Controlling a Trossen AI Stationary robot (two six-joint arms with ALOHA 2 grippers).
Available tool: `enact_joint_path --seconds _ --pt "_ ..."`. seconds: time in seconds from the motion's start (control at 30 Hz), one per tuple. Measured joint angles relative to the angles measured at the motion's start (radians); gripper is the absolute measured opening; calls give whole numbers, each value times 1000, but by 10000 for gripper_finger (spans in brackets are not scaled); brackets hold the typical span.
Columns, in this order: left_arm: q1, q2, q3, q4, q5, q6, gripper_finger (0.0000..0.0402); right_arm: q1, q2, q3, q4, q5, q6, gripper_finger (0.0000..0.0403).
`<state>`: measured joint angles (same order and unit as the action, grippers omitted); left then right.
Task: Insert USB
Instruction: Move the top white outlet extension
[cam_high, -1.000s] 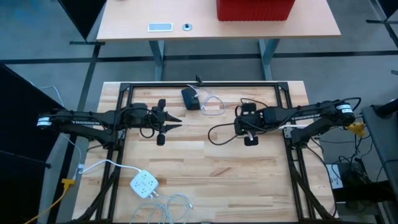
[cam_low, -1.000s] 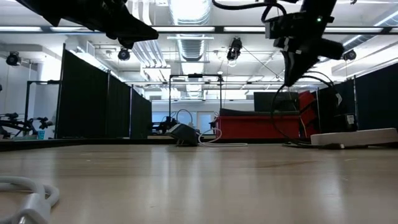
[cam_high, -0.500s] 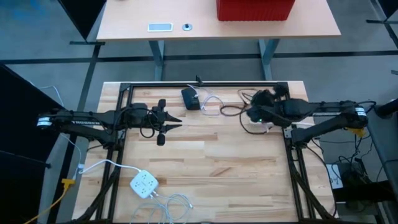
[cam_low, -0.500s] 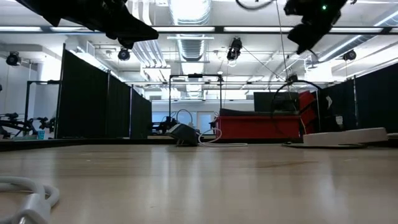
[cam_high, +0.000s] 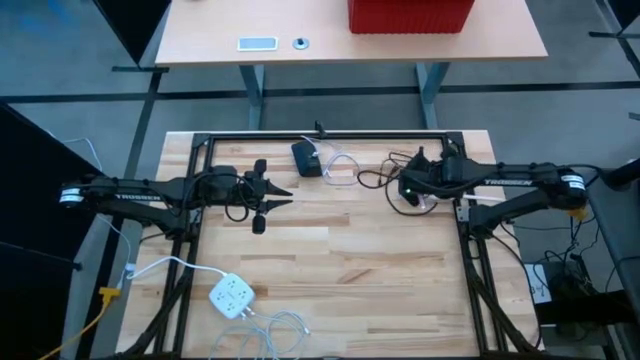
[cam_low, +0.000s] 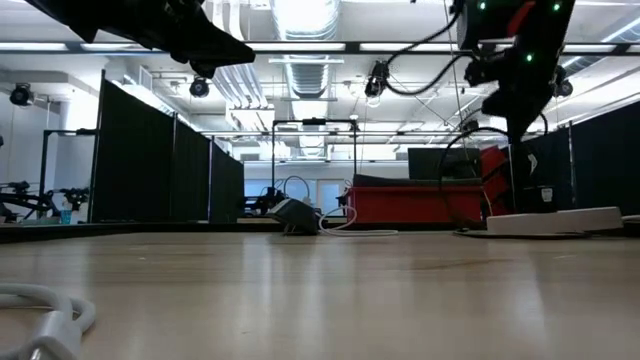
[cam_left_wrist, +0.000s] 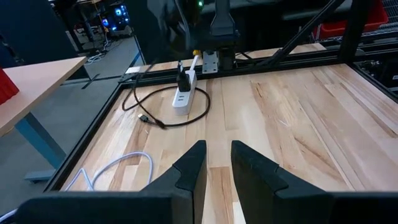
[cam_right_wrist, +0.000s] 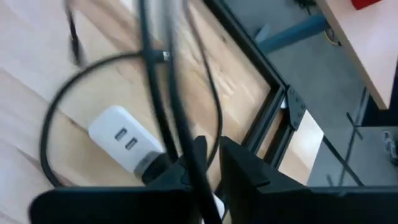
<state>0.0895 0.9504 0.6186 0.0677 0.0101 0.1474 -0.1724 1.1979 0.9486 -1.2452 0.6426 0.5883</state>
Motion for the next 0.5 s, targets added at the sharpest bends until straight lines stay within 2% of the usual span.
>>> enact_joint_path --seconds 0.23,0.4,0.5 --pt "0 0 0 0 0 0 64 -44 42 -42 14 34 22 104" --pt "0 0 0 -1 0 0 64 -49 12 -26 44 112 -7 156" --pt "0 0 0 -3 0 0 64 -48 -21 8 64 103 -67 174"
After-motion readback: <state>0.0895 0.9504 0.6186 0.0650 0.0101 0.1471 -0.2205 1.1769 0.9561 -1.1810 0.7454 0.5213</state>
